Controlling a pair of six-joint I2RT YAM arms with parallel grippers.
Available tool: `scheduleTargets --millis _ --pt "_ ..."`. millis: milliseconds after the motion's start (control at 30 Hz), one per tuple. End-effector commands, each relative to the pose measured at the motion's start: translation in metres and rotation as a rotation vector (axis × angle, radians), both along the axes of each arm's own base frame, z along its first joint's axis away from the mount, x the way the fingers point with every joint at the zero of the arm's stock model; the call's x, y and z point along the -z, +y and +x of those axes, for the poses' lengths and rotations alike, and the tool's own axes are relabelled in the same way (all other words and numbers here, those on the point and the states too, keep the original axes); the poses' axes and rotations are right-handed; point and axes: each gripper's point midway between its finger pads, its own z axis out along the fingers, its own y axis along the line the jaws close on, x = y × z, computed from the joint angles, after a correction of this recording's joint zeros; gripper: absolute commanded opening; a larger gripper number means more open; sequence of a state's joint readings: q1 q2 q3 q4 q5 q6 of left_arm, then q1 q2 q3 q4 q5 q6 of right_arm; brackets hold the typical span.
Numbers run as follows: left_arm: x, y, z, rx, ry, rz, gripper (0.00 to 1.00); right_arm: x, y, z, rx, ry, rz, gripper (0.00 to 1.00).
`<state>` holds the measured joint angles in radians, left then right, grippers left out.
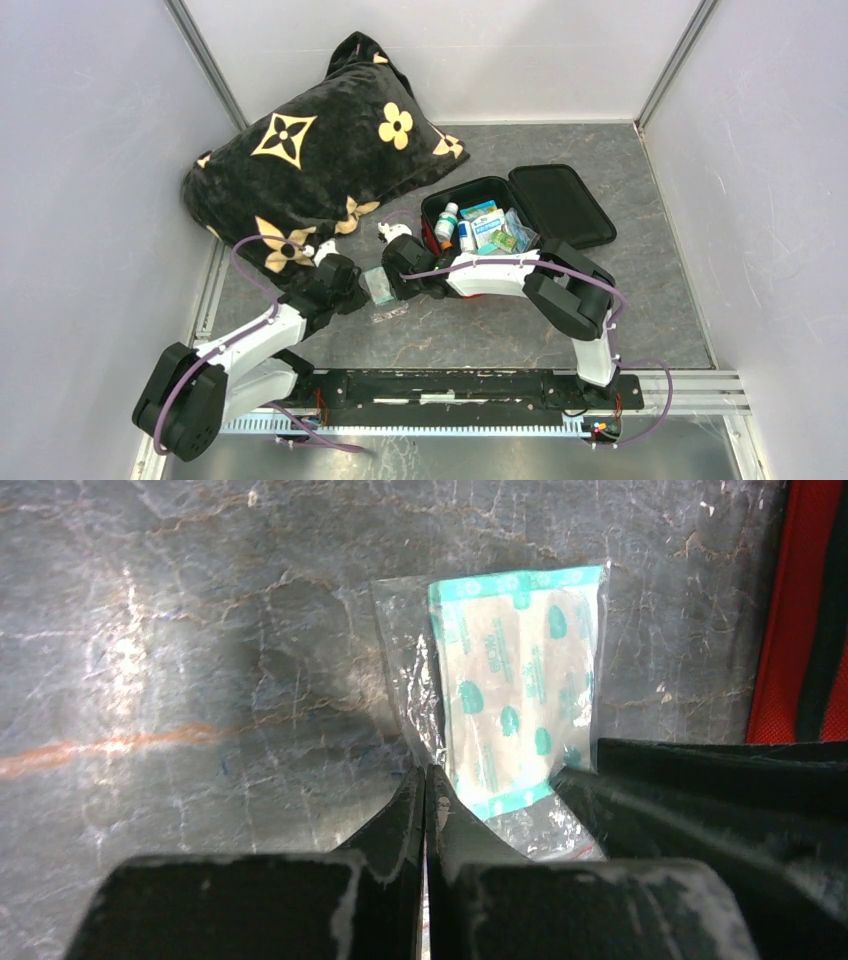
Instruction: Organize the medicine kit
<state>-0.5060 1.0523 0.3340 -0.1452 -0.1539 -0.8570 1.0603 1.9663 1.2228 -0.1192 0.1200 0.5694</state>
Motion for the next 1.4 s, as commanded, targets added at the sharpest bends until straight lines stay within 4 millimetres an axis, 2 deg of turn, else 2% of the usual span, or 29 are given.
scheduleTargets --millis 0,100,133,300,367,467,533,767,900,1067,1167,1333,1367 --pt "-0.007 0.010 -0.005 -0.010 -0.013 0.032 0.03 0.035 -0.031 0.000 0.043 0.021 -0.133 0.23" --pt "-0.022 0.011 0.000 -0.022 -0.049 0.033 0.05 0.024 -0.033 0.005 0.064 -0.003 -0.092 0.05" --pt "-0.029 0.010 0.003 -0.025 -0.066 0.023 0.10 0.017 -0.035 0.008 0.075 -0.015 -0.069 0.00" --pt "-0.068 0.002 0.013 -0.026 -0.171 -0.055 0.52 -0.014 -0.034 0.016 0.097 0.021 0.151 0.00" --pt "-0.085 -0.002 0.015 -0.024 -0.214 -0.093 0.64 -0.027 -0.034 0.020 0.093 0.028 0.206 0.00" --pt "-0.105 -0.013 0.017 0.010 -0.275 -0.172 0.88 -0.046 -0.029 0.024 0.075 0.041 0.279 0.00" --pt "-0.116 -0.022 0.018 0.037 -0.313 -0.226 0.98 -0.057 -0.026 0.025 0.069 0.060 0.341 0.00" --pt "-0.135 -0.036 0.018 0.080 -0.373 -0.328 1.00 -0.108 -0.030 0.042 0.074 0.025 0.491 0.00" --pt "-0.153 -0.041 0.022 0.084 -0.423 -0.373 1.00 -0.141 -0.036 0.050 0.059 -0.013 0.552 0.00" --pt "-0.196 -0.047 0.034 0.101 -0.521 -0.405 1.00 -0.183 -0.059 0.068 0.016 -0.101 0.576 0.00" --pt "-0.230 -0.057 0.042 0.134 -0.597 -0.444 1.00 -0.216 -0.075 0.076 -0.036 -0.179 0.564 0.00" --pt "-0.271 -0.083 0.043 0.260 -0.672 -0.549 1.00 -0.269 -0.095 0.074 -0.142 -0.286 0.599 0.00" --pt "-0.280 -0.087 0.044 0.277 -0.691 -0.568 1.00 -0.272 -0.098 0.069 -0.160 -0.279 0.600 0.00"
